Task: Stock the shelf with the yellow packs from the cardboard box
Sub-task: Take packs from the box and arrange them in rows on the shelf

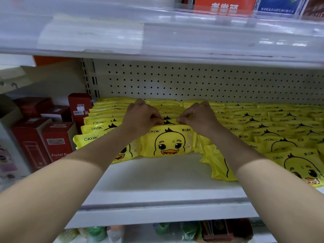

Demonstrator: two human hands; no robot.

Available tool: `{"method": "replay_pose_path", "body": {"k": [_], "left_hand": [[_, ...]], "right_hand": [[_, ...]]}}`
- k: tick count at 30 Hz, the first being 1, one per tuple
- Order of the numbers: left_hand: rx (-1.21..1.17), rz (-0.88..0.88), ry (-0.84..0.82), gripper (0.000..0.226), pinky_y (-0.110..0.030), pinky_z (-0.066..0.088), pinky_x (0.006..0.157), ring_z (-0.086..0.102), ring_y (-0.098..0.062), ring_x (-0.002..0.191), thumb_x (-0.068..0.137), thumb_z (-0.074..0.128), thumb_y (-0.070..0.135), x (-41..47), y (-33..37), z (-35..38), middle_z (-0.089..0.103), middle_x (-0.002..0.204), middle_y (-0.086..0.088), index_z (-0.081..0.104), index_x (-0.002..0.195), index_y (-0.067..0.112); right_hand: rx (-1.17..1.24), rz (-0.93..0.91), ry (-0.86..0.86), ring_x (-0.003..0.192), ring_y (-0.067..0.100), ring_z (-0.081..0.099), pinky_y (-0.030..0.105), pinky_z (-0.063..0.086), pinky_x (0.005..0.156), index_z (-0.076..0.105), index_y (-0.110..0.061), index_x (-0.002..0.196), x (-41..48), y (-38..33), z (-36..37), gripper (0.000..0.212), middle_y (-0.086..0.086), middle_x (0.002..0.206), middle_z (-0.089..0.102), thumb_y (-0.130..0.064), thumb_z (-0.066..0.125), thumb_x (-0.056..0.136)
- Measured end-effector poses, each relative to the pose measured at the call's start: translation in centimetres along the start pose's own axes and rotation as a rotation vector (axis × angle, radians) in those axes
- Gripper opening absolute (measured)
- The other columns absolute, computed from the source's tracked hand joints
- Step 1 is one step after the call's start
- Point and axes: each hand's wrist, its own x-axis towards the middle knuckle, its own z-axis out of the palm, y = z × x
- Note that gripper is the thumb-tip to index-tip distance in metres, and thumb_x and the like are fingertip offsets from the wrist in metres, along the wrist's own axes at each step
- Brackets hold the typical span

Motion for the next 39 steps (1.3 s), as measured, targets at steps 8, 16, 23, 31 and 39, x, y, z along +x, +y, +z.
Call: {"method": "replay_pose_path", "body": {"k": [8, 16, 23, 31, 39], "left_hand": [[-0.022, 0.018, -0.118, 0.017, -0.032, 0.032, 0.096, 0.043, -0.018, 0.111, 0.089, 0.063, 0.044, 0.7, -0.7, -0.2, 0.065, 0.095, 0.003, 0.074, 0.095, 0.033], [-0.294, -0.069, -0.016, 0.014, -0.043, 0.051, 0.093, 0.061, -0.017, 0.102, 0.074, 0.076, 0.044, 1.7, -2.1, -0.7, 0.071, 0.086, 0.019, 0.068, 0.075, 0.055], [-0.203, -0.095, -0.084, 0.026, -0.036, 0.051, 0.092, 0.062, -0.011, 0.095, 0.067, 0.085, 0.041, 2.6, -1.8, 0.2, 0.069, 0.091, 0.011, 0.066, 0.075, 0.056], [-0.013, 0.018, -0.158, 0.008, -0.041, 0.044, 0.099, 0.057, -0.016, 0.096, 0.084, 0.072, 0.037, 3.5, -1.9, 0.3, 0.066, 0.092, 0.006, 0.074, 0.091, 0.038], [-0.370, -0.067, -0.087, 0.022, -0.037, 0.048, 0.100, 0.065, -0.010, 0.097, 0.074, 0.082, 0.027, 4.3, -2.2, -0.2, 0.074, 0.093, 0.009, 0.077, 0.096, 0.030]], "right_hand": [[-0.024, -0.064, -0.007, 0.111, 0.021, 0.044, 0.035, 0.040, 0.091, 0.079, -0.025, 0.089, 0.0, 0.9, 0.2, 0.020, 0.000, 0.090, 0.071, -0.043, 0.072, 0.084], [0.036, -0.035, 0.059, 0.113, 0.020, 0.044, 0.028, 0.028, 0.082, 0.073, -0.046, 0.088, 1.8, 1.5, 0.0, 0.016, -0.016, 0.088, 0.068, -0.051, 0.078, 0.074], [-0.002, -0.037, 0.028, 0.103, 0.013, 0.031, 0.029, 0.032, 0.080, 0.078, -0.035, 0.090, 2.4, 1.0, 0.6, 0.018, -0.018, 0.078, 0.055, -0.044, 0.079, 0.076], [-0.064, -0.090, -0.034, 0.106, 0.014, 0.036, 0.032, 0.038, 0.087, 0.079, -0.029, 0.092, 2.7, 1.5, 0.5, 0.019, -0.005, 0.092, 0.061, -0.044, 0.074, 0.081], [0.053, -0.076, 0.036, 0.108, 0.019, 0.045, 0.030, 0.030, 0.081, 0.075, -0.044, 0.091, 4.3, 2.1, 0.3, 0.016, -0.012, 0.092, 0.067, -0.050, 0.077, 0.076]]}}
